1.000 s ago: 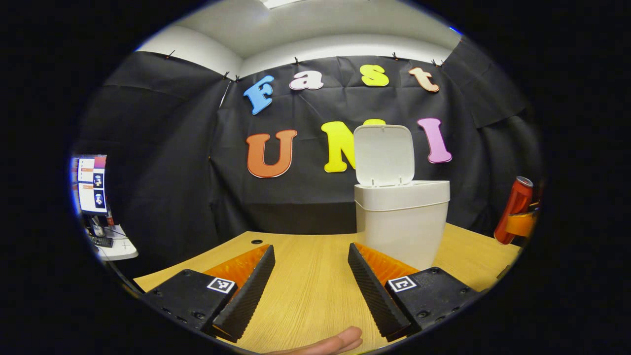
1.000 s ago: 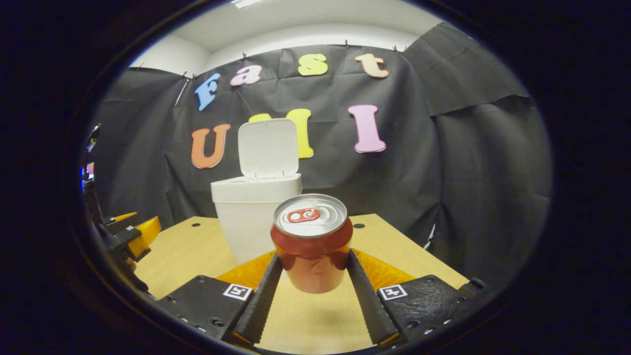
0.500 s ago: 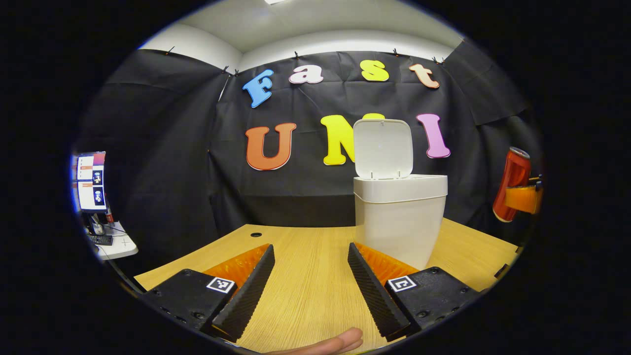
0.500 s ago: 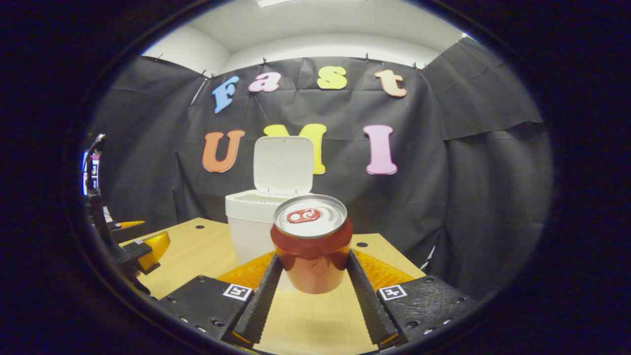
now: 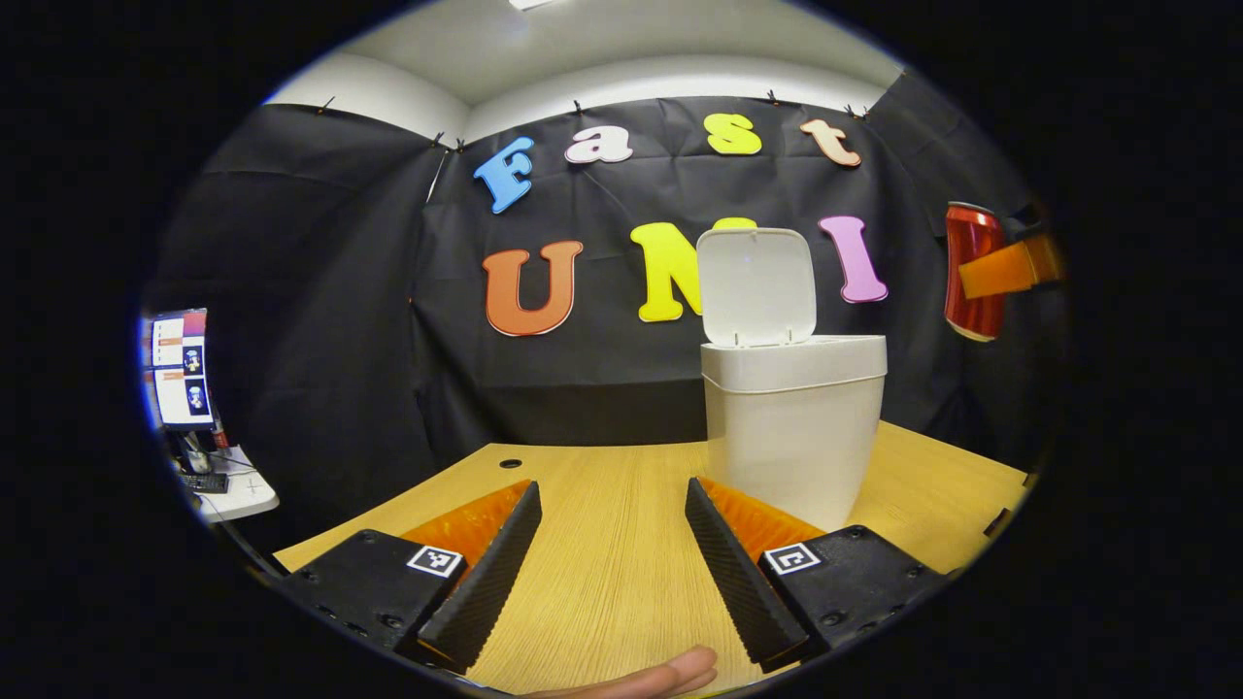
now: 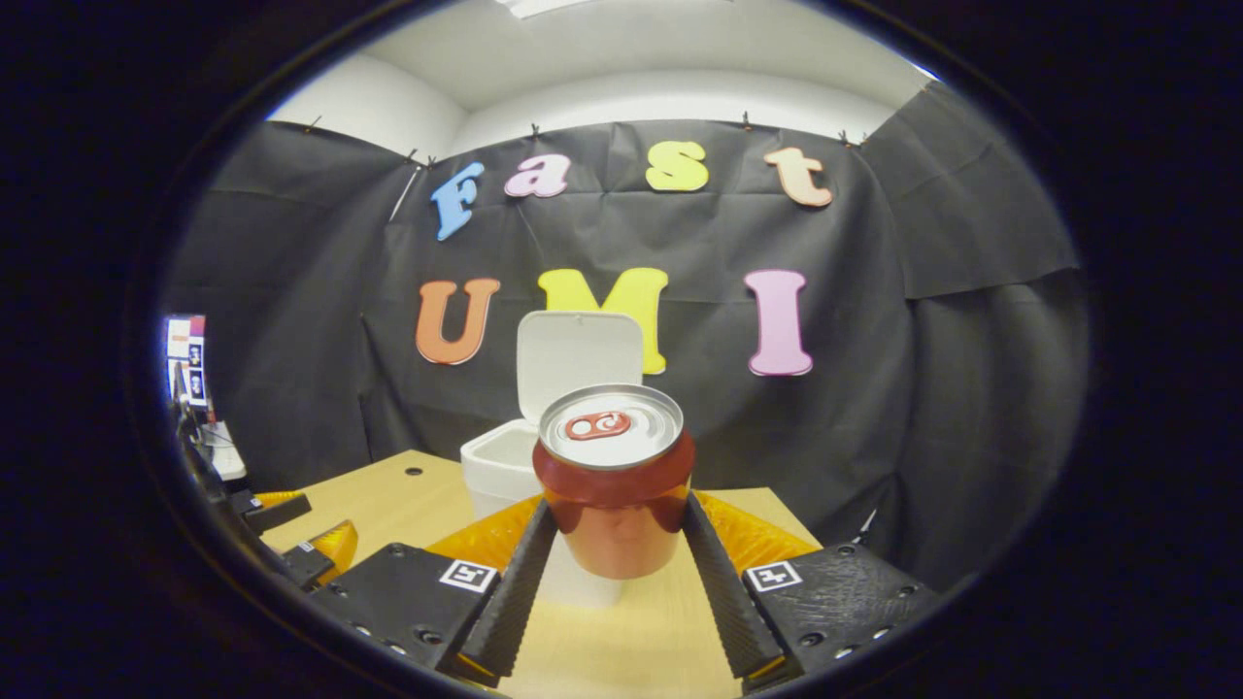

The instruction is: Press the lid of the desktop garbage bin to open it, pick up the crumpled paper on the desktop and throw it into the bin, then pick up the pop can on the desktop and drop it into the bin, and finally close the garbage bin lid.

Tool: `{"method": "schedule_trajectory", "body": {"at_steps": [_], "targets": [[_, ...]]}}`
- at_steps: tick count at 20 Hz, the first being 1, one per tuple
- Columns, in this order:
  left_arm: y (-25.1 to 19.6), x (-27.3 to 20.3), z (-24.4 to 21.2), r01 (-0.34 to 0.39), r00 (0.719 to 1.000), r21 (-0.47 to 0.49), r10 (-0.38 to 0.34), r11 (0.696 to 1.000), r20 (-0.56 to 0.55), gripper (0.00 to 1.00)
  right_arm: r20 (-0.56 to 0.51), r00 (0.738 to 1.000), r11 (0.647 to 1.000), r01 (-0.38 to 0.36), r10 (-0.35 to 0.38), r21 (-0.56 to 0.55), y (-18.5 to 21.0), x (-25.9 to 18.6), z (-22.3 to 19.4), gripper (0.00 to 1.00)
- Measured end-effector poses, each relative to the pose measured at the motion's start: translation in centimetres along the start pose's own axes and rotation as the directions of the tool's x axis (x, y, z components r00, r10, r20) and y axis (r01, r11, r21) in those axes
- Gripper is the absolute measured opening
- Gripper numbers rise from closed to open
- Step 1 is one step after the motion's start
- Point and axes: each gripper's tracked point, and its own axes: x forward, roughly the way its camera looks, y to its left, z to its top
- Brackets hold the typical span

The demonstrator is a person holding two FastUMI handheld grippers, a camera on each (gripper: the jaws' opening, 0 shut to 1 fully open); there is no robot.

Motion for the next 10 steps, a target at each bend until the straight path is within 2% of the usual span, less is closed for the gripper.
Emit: {"method": "schedule_trajectory", "body": {"at_steps": [3, 10], "targets": [[1.1, 0.2, -0.1, -0.030, 1.000, 0.005, 0.030, 1.000, -0.005, 0.97, -0.002, 0.997, 0.997, -0.074, 0.074, -0.010, 1.6, 1.7, 2.4, 0.77], [2.3, 0.4, -0.3, -0.042, 0.999, -0.044, 0.041, 0.998, -0.023, 0.97, -0.010, 0.994, 0.994, -0.104, 0.105, 0.043, 2.8, 7.4, 6.9, 0.78]]}}
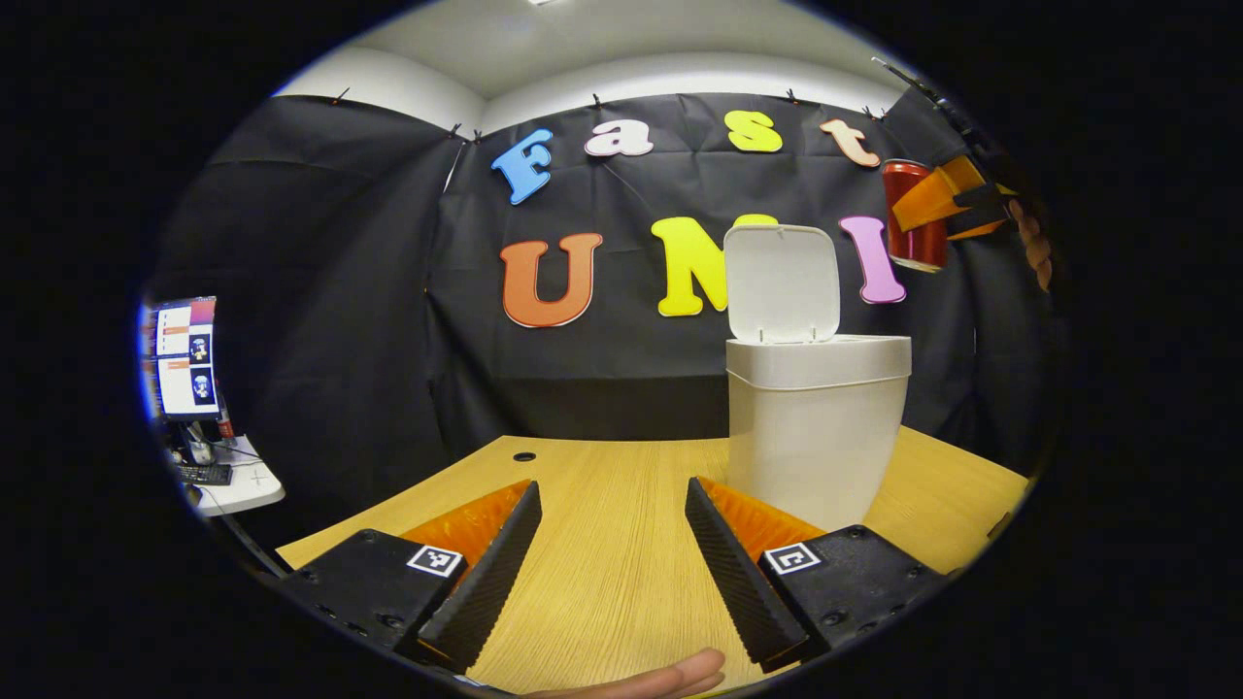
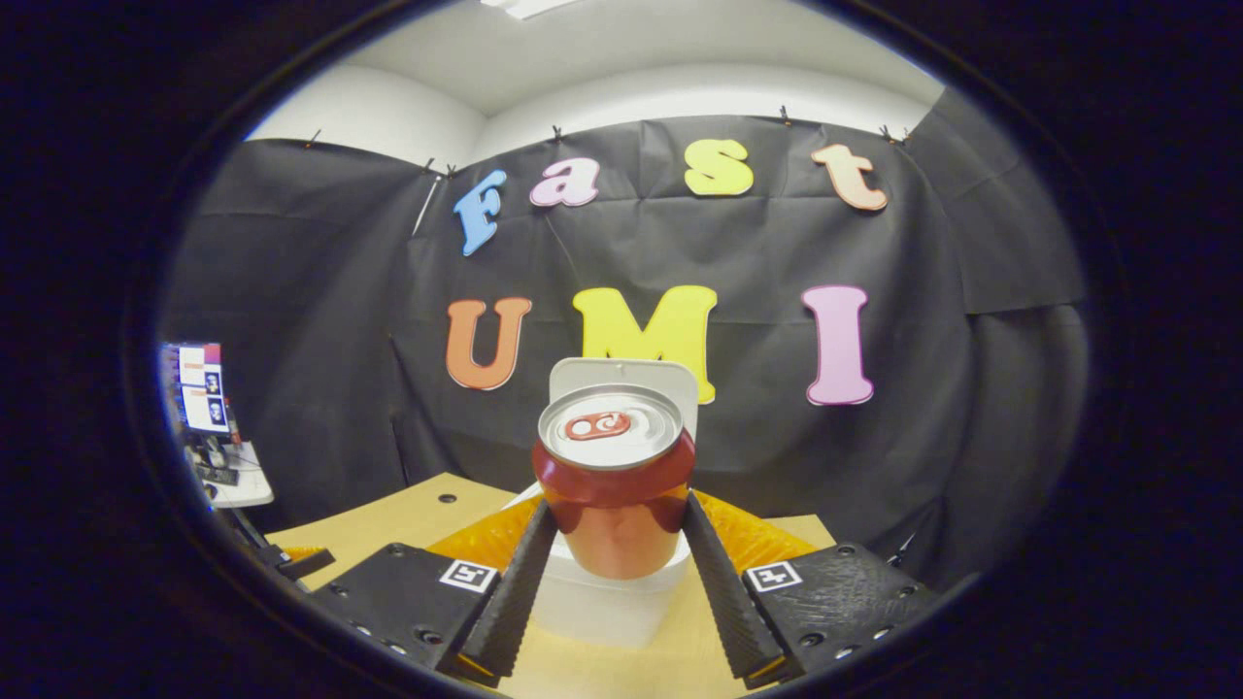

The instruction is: Press the lid of the desktop garbage bin to open it, pick up the crumpled paper on the desktop and throw it into the bin, then pick up the pop can on the desktop and drop it into the bin, and finally close the garbage bin lid.

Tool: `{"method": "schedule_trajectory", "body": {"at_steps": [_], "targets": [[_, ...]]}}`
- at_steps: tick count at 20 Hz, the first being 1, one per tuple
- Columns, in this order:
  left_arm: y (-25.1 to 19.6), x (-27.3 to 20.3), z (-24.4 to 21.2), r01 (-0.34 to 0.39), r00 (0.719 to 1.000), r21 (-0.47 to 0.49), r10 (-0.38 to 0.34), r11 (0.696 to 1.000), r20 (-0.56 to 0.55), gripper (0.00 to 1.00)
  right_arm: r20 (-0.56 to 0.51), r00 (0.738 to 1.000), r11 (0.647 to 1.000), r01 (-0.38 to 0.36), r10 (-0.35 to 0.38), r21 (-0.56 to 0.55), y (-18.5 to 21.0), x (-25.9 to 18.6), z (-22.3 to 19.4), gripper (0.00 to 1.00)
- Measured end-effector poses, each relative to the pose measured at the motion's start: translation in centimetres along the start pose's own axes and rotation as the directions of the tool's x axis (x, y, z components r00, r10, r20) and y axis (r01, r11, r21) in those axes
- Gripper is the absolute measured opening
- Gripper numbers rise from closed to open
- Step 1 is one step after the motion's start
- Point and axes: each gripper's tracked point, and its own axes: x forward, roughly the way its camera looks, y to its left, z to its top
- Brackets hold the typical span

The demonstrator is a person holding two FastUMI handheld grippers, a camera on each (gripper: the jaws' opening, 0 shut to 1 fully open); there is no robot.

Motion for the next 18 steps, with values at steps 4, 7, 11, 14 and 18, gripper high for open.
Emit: {"method": "schedule_trajectory", "body": {"at_steps": [4, 7, 11, 14, 18], "targets": [[-0.5, -0.6, 0.6, -0.002, 1.000, 0.009, 0.002, 1.000, 0.012, 0.97, -0.014, 1.000, 1.000, -0.001, 0.001, 0.016, 0.6, 4.8, 1.2, 0.78], [-1.0, -0.6, 0.8, 0.020, 1.000, 0.000, -0.020, 1.000, 0.019, 0.96, -0.053, 0.999, 0.999, 0.011, -0.009, 0.035, 1.7, 8.8, 0.5, 0.78], [-0.7, -0.4, 0.5, 0.015, 1.000, 0.008, -0.015, 1.000, 0.008, 0.96, -0.128, 0.991, 0.998, 0.048, -0.043, 0.039, 2.2, 13.4, -1.9, 0.78], [-0.8, -0.5, 0.4, 0.013, 1.000, 0.015, -0.013, 1.000, 0.004, 0.97, -0.181, 0.979, 0.993, 0.107, -0.097, 0.049, 1.4, 15.8, -3.8, 0.78], [-1.4, -0.3, 0.1, 0.034, 0.999, 0.016, -0.034, 0.999, -0.002, 0.97, -0.223, 0.968, 0.991, 0.127, -0.113, 0.048, 0.9, 16.9, -5.3, 0.78]]}}
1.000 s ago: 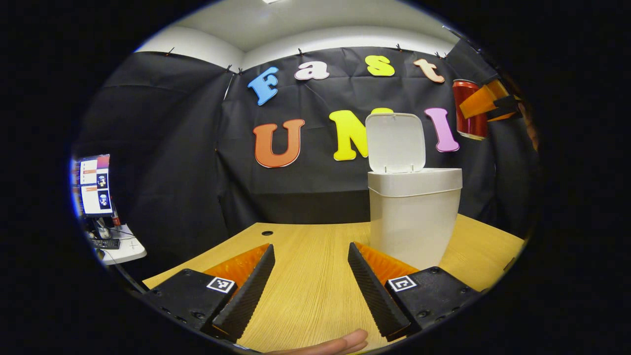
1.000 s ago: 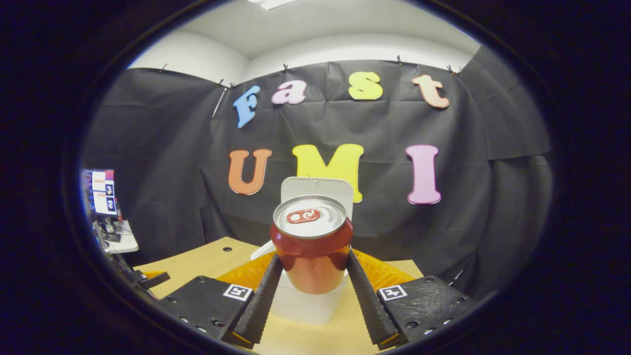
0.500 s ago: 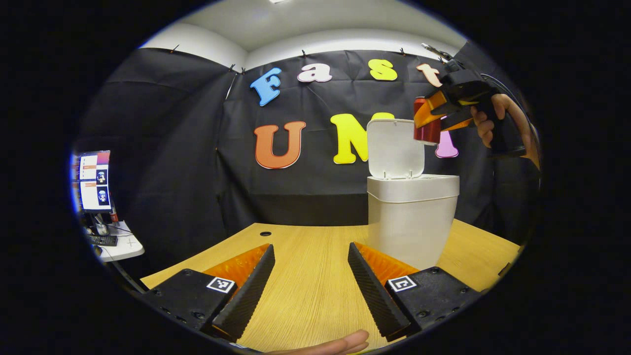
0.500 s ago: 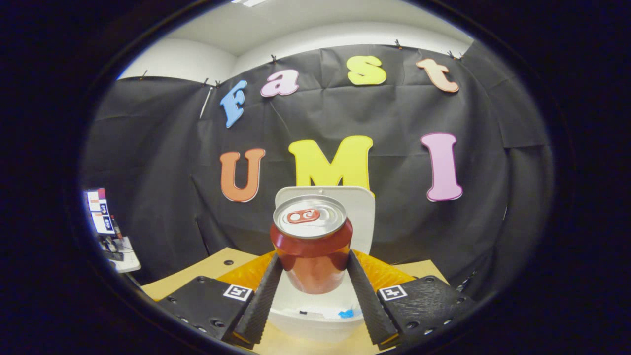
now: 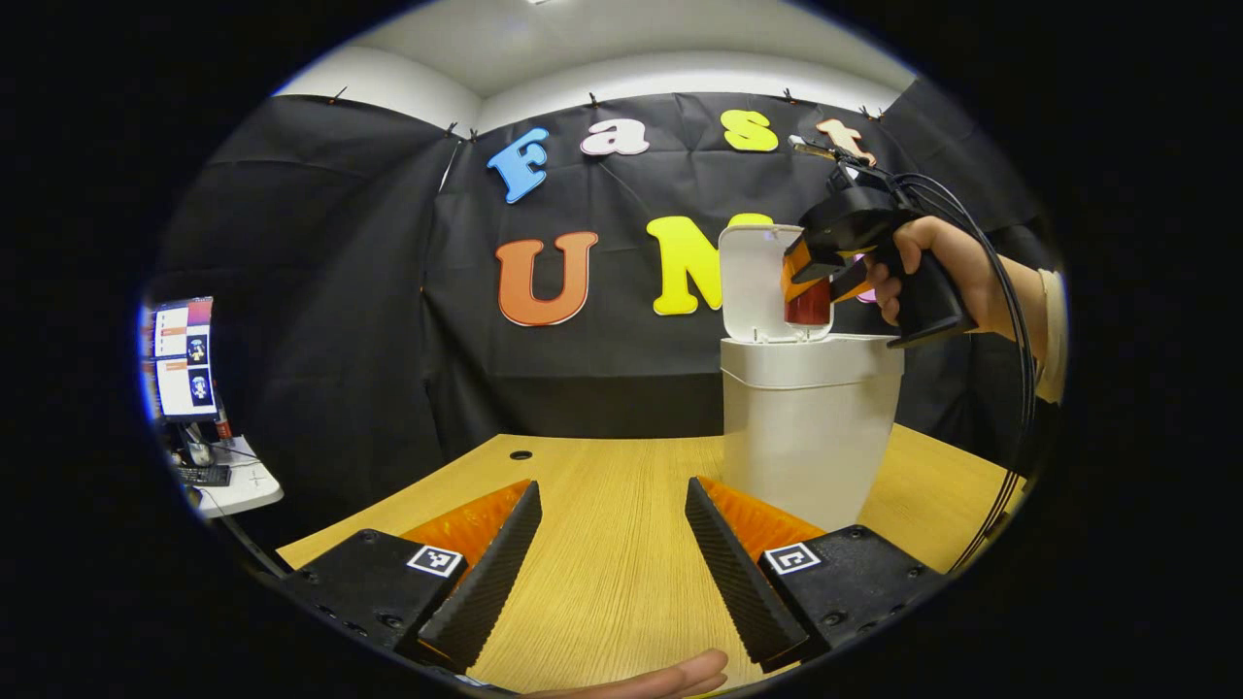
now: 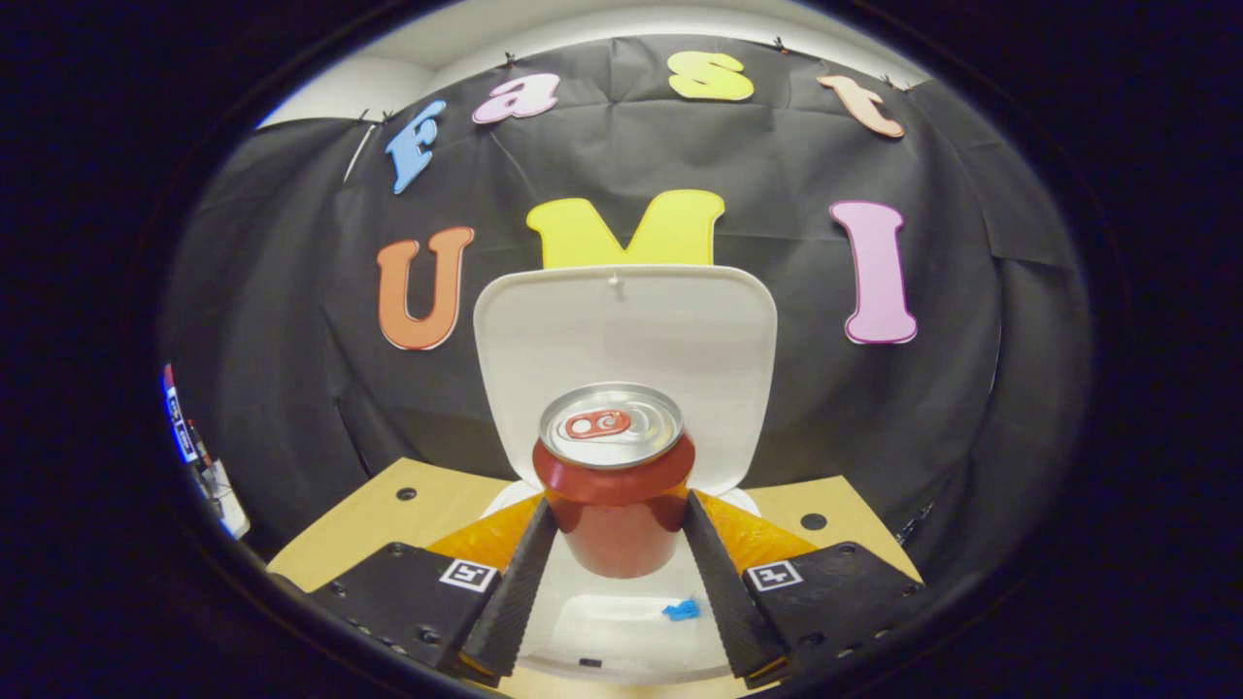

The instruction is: Press the lid of the desktop garbage bin to open it, pick up the crumpled paper on the desktop and throw it into the bin, then pick up the pop can on the desktop and drop it into the bin, and finally close the garbage bin lid.

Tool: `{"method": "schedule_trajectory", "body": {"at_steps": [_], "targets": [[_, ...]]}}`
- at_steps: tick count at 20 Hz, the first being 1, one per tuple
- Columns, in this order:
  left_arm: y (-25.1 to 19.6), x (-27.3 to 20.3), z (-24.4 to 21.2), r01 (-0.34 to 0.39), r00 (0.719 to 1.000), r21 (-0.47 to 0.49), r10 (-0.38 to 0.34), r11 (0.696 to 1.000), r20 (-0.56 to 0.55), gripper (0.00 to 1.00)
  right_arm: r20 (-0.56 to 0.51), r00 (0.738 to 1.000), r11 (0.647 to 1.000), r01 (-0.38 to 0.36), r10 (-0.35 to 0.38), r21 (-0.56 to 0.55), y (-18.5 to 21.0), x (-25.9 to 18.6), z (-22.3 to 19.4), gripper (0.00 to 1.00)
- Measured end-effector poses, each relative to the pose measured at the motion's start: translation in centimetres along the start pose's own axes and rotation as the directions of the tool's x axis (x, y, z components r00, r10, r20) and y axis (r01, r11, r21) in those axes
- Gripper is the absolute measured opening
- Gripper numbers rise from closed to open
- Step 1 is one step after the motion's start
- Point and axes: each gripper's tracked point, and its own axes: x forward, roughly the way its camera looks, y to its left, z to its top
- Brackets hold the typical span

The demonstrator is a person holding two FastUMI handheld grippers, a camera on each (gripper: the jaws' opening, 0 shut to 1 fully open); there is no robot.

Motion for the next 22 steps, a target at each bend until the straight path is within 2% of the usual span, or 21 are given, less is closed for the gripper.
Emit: {"method": "schedule_trajectory", "body": {"at_steps": [5, 7, 9, 14, 18, 22], "targets": [[0.3, 0.4, -0.9, -0.011, 0.999, 0.013, 0.012, 1.000, -0.033, 0.97, 0.011, 0.999, 0.999, -0.033, 0.033, -0.009, 0.8, -0.6, 0.1, 0.78], [0.2, 0.3, -0.8, -0.013, 0.999, 0.016, 0.013, 1.000, -0.032, 0.97, 0.031, 0.998, 0.998, -0.055, 0.056, -0.023, 1.3, -1.2, 0.5, 0.83], [0.5, 0.3, -0.8, -0.017, 0.999, 0.023, 0.018, 1.000, -0.030, 0.97, 0.041, 0.998, 0.998, -0.052, 0.054, -0.031, 1.2, -1.4, 0.7, 0.95], [0.7, 0.2, -0.6, -0.023, 0.999, 0.019, 0.023, 1.000, -0.029, 0.97, 0.041, 0.998, 0.999, -0.052, 0.052, 0.001, 1.2, -2.4, 1.1, 0.96], [0.4, 0.2, -0.8, -0.009, 0.999, 0.014, 0.009, 1.000, -0.034, 0.96, 0.108, 0.994, 0.999, -0.031, 0.032, -0.013, 0.7, -4.0, 4.3, 0.95], [0.3, -0.1, -0.8, -0.016, 0.999, 0.020, 0.017, 1.000, -0.038, 0.97, 0.209, 0.976, 0.998, -0.063, 0.062, -0.001, 1.9, -5.6, 9.3, 0.94]]}}
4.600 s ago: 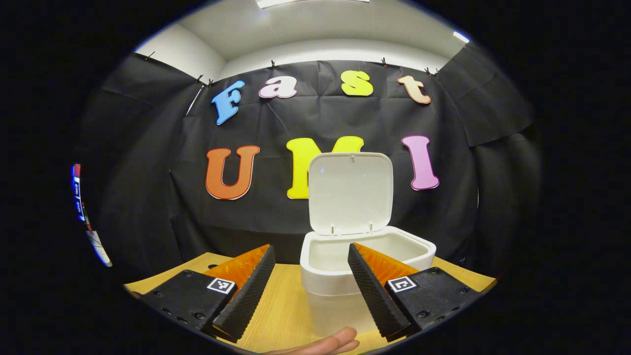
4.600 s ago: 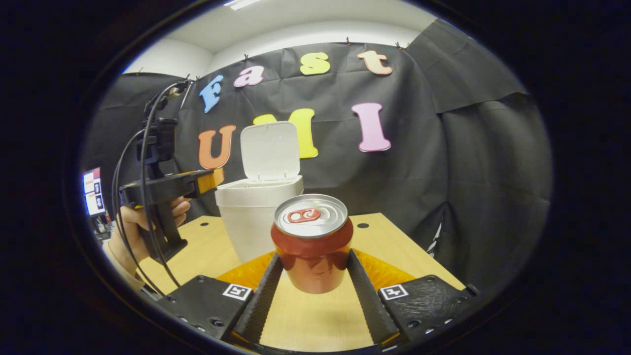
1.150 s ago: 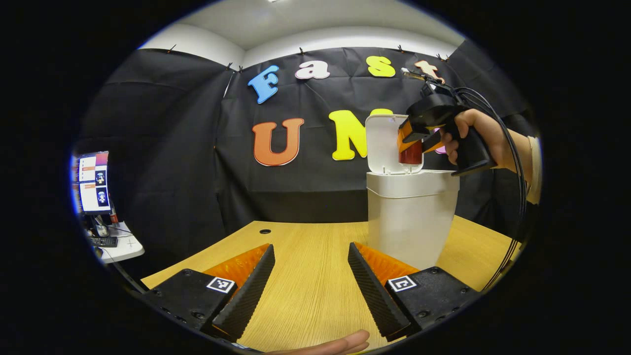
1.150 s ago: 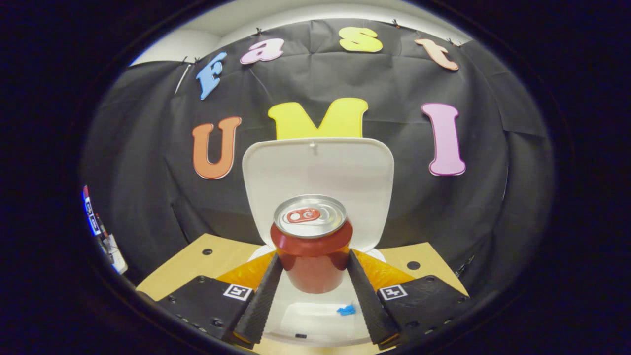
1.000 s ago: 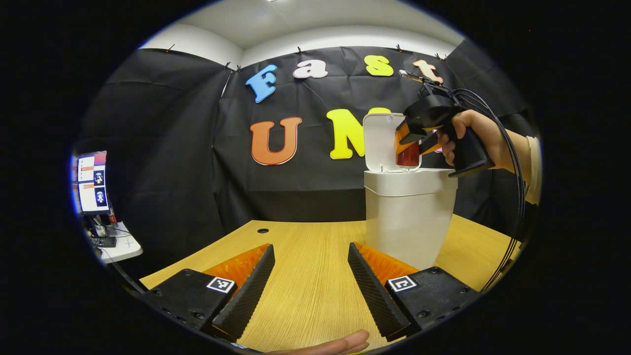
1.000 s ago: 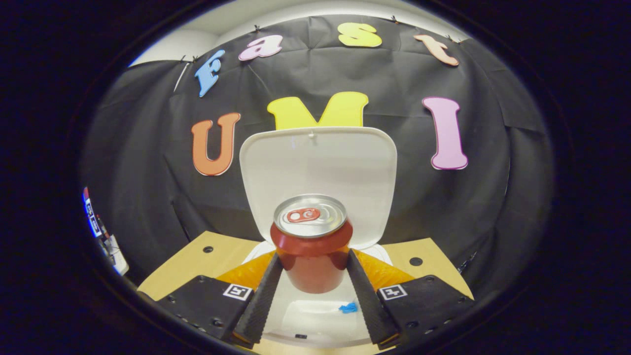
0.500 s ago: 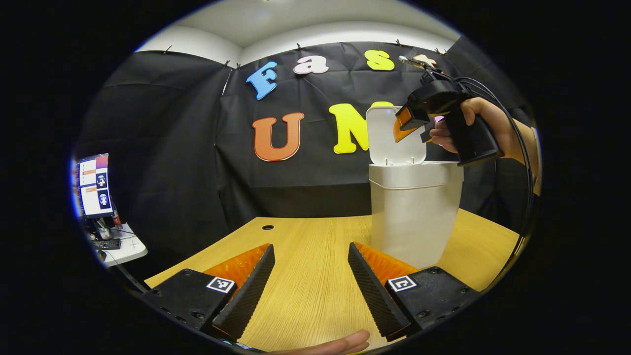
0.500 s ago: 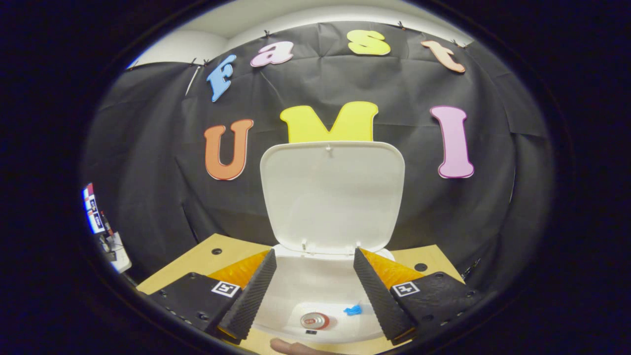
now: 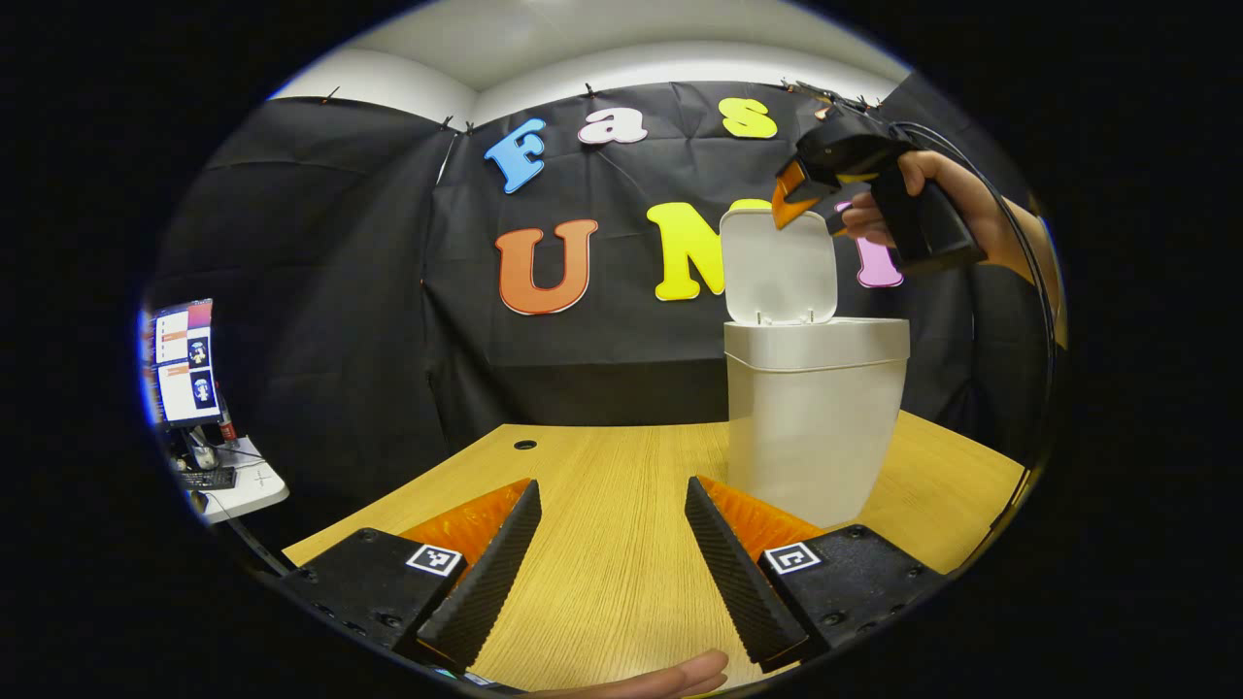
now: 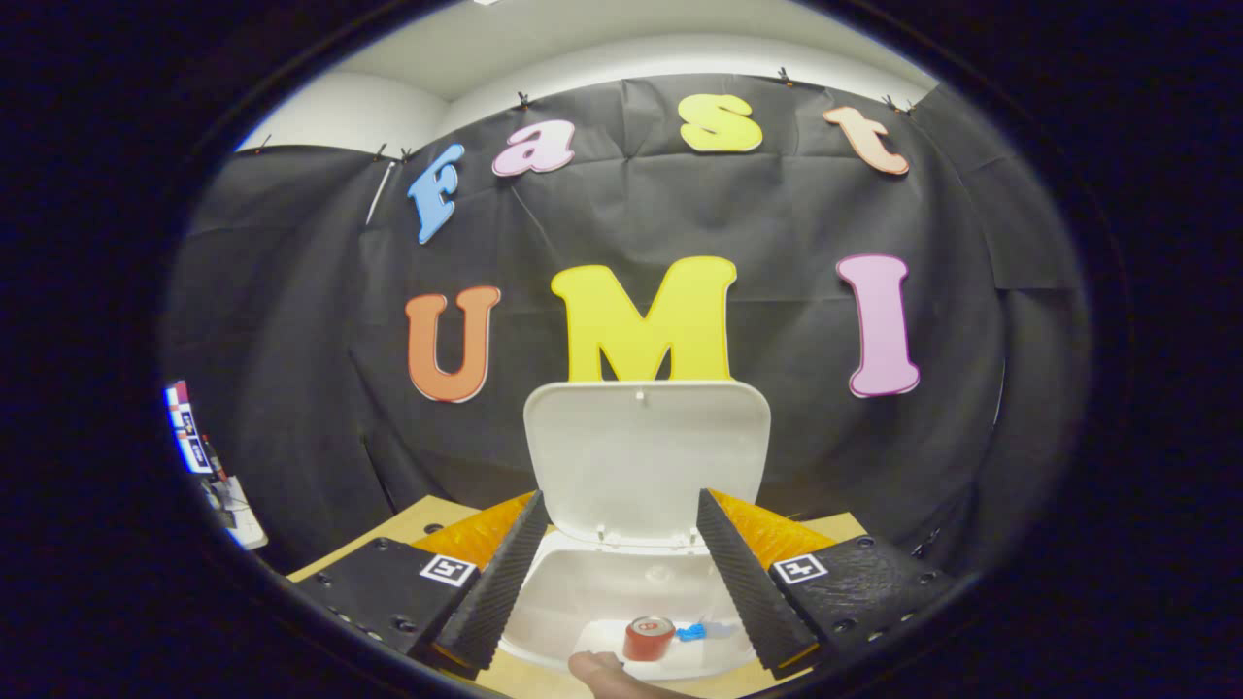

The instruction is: Press the lid of the desktop garbage bin to open it, pick up the crumpled paper on the desktop and throw it into the bin, then pick up the pop can on the desktop and drop it into the bin, and finally close the garbage bin lid.

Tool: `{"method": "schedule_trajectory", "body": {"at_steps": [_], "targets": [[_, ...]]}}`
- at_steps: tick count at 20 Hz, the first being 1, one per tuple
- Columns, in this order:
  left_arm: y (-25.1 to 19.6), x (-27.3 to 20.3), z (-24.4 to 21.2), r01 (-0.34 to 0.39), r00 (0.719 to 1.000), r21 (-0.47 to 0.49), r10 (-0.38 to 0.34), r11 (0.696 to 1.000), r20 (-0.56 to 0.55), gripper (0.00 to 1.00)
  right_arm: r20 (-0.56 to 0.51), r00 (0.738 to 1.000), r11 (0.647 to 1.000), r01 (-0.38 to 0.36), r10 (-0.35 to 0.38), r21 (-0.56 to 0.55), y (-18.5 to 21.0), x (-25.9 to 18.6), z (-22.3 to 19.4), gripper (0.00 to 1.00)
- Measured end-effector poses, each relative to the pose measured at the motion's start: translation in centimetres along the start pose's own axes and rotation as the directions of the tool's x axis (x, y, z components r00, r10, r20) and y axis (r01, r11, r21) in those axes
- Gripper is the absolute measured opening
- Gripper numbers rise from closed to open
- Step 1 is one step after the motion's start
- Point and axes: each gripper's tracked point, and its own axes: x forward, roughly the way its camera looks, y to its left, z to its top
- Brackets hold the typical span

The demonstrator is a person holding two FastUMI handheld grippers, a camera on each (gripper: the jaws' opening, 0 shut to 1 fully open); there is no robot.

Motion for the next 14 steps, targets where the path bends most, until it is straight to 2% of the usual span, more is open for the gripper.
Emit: {"method": "schedule_trajectory", "body": {"at_steps": [6, 11, 14], "targets": [[-0.5, -0.3, 0.3, 0.018, 1.000, 0.017, -0.018, 1.000, 0.012, 0.97, 0.163, 0.986, 0.999, -0.032, 0.032, -0.001, 2.5, 0.4, 7.1, 0.94], [-0.1, 0.9, -1.5, -0.009, 0.999, 0.024, 0.009, 1.000, -0.037, 0.97, 0.190, 0.981, 0.998, 0.049, -0.043, -0.027, 1.4, 3.9, 10.4, 0.95], [0.2, 1.5, -2.0, -0.027, 0.998, 0.045, 0.029, 0.999, -0.047, 0.97, 0.184, 0.976, 0.993, 0.114, -0.118, 0.029, -1.0, 6.2, 11.6, 0.95]]}}
